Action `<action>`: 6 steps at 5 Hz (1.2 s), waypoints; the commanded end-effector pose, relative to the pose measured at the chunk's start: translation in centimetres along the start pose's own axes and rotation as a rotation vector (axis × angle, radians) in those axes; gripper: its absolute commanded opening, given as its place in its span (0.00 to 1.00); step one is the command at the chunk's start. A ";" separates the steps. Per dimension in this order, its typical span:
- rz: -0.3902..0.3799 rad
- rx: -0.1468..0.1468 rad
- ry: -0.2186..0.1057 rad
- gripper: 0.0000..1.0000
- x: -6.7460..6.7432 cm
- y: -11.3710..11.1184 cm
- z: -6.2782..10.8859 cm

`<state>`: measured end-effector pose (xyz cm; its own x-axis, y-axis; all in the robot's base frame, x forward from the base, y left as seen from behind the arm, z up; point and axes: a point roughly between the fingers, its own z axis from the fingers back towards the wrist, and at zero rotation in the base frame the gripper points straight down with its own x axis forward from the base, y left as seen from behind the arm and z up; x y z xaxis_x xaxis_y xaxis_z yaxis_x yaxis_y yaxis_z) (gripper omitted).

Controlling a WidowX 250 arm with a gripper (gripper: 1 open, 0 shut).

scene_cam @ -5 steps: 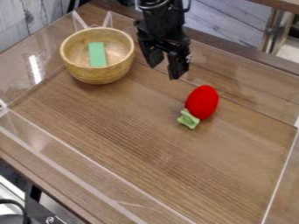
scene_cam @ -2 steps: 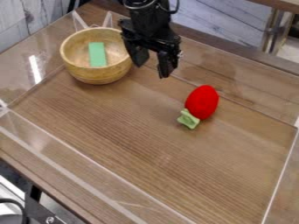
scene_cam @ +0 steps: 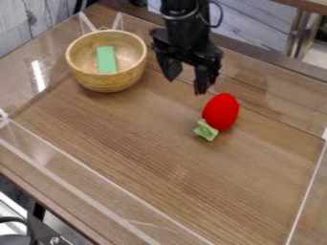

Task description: Move the red fruit to the right

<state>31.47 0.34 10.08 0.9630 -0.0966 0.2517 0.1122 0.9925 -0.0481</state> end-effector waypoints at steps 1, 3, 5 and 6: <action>0.002 0.012 -0.079 1.00 1.8 0.1 2.1; 0.018 0.022 -0.083 1.00 1.5 0.9 2.3; 0.028 0.031 -0.081 1.00 1.2 2.8 2.0; 0.076 0.036 -0.076 1.00 1.7 2.8 1.4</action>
<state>32.21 3.03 10.10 0.9643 -0.0147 0.2646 0.0279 0.9985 -0.0462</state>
